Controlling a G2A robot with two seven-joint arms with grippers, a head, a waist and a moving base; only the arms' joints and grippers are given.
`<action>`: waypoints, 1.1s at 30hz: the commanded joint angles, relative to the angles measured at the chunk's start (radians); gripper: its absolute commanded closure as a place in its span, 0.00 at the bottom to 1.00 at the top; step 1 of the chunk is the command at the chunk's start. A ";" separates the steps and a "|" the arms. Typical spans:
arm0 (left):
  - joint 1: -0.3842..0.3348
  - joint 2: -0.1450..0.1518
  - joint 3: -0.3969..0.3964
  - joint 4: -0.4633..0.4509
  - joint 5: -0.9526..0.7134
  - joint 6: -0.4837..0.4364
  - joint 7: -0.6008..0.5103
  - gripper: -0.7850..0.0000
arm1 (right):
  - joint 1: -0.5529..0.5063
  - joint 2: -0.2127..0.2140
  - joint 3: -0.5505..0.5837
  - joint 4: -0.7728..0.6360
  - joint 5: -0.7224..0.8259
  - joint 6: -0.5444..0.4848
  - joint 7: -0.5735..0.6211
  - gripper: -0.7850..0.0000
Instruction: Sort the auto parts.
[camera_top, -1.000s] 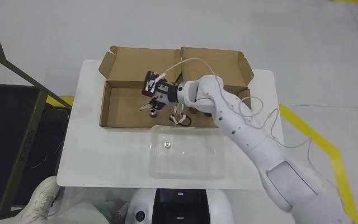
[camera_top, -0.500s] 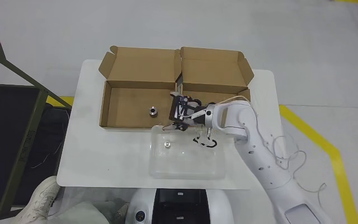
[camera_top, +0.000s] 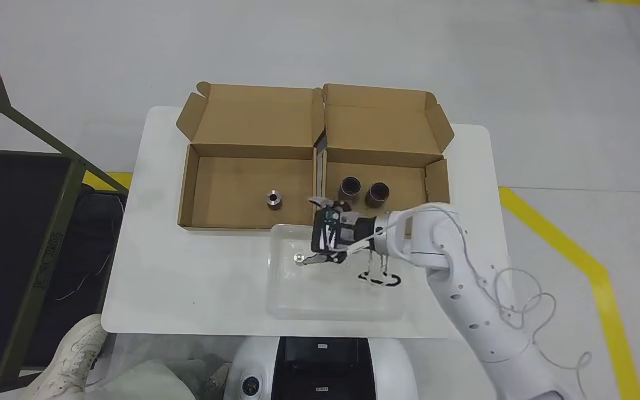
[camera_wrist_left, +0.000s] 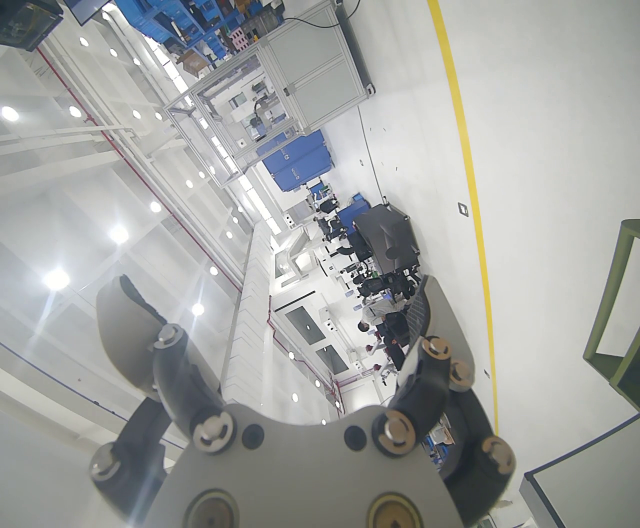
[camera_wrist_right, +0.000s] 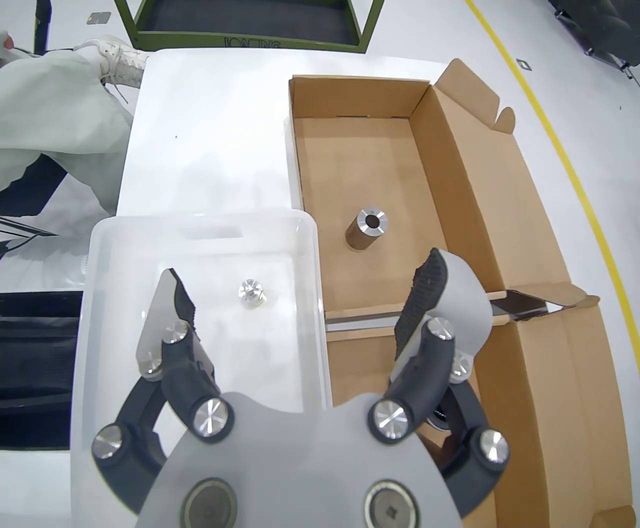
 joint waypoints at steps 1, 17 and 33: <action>0.000 0.000 0.000 0.000 0.000 0.000 0.000 0.00 | -0.005 0.002 -0.009 0.004 -0.004 -0.003 0.005 0.00; 0.000 0.000 0.000 0.000 0.000 0.000 0.000 0.00 | 0.029 0.005 -0.111 0.106 0.006 0.024 0.037 0.07; 0.000 0.000 0.000 0.000 0.000 0.000 0.000 0.00 | 0.019 0.022 -0.142 0.060 0.007 0.008 0.029 0.11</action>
